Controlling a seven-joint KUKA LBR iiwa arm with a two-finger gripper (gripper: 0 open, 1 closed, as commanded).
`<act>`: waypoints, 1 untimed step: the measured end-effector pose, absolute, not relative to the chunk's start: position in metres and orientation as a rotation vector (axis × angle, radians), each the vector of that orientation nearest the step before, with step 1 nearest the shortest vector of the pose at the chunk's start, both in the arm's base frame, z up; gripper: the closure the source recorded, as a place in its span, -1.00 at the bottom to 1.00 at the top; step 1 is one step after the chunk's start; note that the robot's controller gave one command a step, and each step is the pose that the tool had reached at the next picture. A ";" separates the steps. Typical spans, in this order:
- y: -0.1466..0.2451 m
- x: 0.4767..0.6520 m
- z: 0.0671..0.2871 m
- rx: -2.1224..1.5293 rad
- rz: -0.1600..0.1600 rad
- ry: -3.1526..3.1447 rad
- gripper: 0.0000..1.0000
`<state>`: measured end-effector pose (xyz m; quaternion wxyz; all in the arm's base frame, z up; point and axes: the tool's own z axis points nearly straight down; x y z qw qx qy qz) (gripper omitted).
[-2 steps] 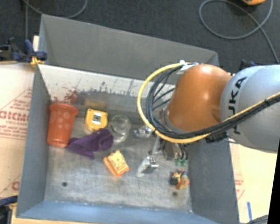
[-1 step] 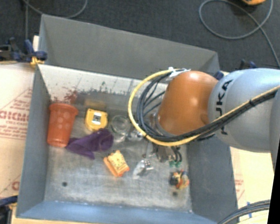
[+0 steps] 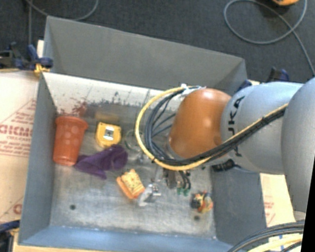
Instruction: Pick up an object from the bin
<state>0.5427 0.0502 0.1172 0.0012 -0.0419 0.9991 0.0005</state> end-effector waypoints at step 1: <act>0.068 0.541 0.093 -0.380 -0.001 3.116 -1.00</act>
Offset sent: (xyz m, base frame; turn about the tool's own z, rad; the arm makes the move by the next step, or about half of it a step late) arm 0.0132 0.0382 -0.0472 -0.3989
